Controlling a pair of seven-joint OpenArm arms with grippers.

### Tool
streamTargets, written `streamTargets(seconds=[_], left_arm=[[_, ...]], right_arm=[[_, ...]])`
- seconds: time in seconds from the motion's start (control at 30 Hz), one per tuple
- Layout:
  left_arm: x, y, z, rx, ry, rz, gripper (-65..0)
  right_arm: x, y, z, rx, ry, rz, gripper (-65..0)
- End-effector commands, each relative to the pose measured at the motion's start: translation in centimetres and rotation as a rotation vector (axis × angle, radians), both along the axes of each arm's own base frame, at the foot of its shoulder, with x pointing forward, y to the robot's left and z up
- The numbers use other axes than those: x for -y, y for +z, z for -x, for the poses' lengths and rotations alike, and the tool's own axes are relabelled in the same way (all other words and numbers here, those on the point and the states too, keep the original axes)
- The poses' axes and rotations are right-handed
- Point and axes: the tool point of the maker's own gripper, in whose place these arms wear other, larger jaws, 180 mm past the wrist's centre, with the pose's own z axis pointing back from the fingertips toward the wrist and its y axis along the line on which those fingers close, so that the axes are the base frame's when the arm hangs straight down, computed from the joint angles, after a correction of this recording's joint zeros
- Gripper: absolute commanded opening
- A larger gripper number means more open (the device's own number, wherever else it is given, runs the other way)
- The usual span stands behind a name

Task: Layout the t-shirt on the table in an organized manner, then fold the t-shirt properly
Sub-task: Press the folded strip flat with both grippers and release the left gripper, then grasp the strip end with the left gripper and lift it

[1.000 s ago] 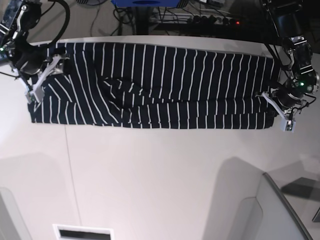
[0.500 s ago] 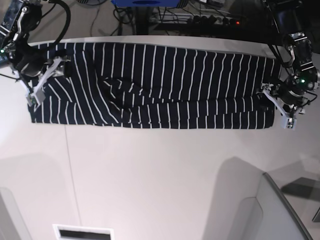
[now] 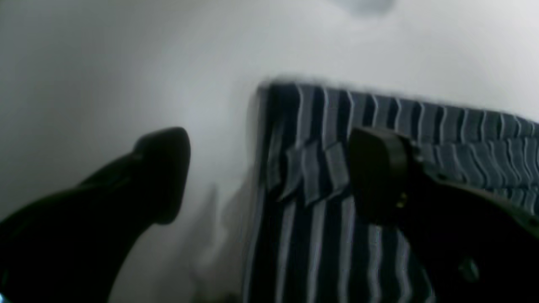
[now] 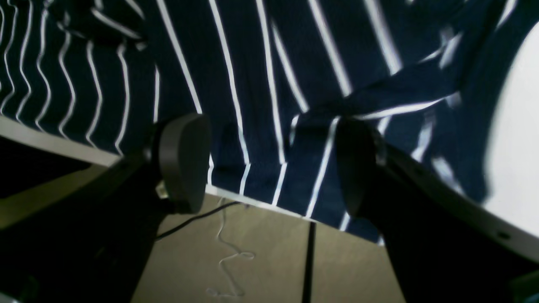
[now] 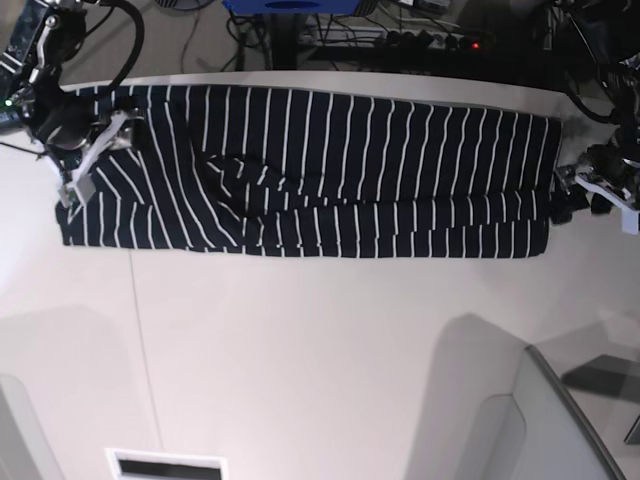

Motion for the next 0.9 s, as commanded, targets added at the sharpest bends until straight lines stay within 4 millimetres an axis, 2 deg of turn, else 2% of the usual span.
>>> streamTargets(seconds=[0.0,0.23,0.4,0.57,0.77,0.8,0.87], left_arm=[[-1.4,2.1,-1.3,0.070,0.005,-0.016,-9.2],[-2.2,-0.1,-0.6,0.067,0.079,0.046,-9.4],[1.0,-2.5,-1.2,0.016,0.006,0.085,-9.4],[1.2,-4.5,-0.9,0.018,0.065,0.142,-9.4],[1.2,-4.9,-0.7,0.010,0.077,0.154,-9.9],[1.2,-4.9,-0.7,0.010,0.077,0.154,-11.4],[1.2,-5.0,-0.6,0.009,0.078,0.154,-19.7]], right_arm=[[0.3,0.3,-0.4,0.019,-0.002,-0.002,-21.3],[-0.1,-0.4,-0.7,0.049,-0.024,-0.033,-21.3],[-0.1,-0.3,-0.8,0.053,-0.025,-0.034,-21.3],[0.0,-0.2,-0.8,0.055,-0.025,-0.032,-21.3],[0.0,-0.2,-0.8,0.057,-0.024,-0.030,-21.3],[0.0,-0.2,-0.9,0.058,-0.024,-0.030,-21.3],[0.0,-0.1,-1.0,0.060,-0.024,-0.030,-21.3]])
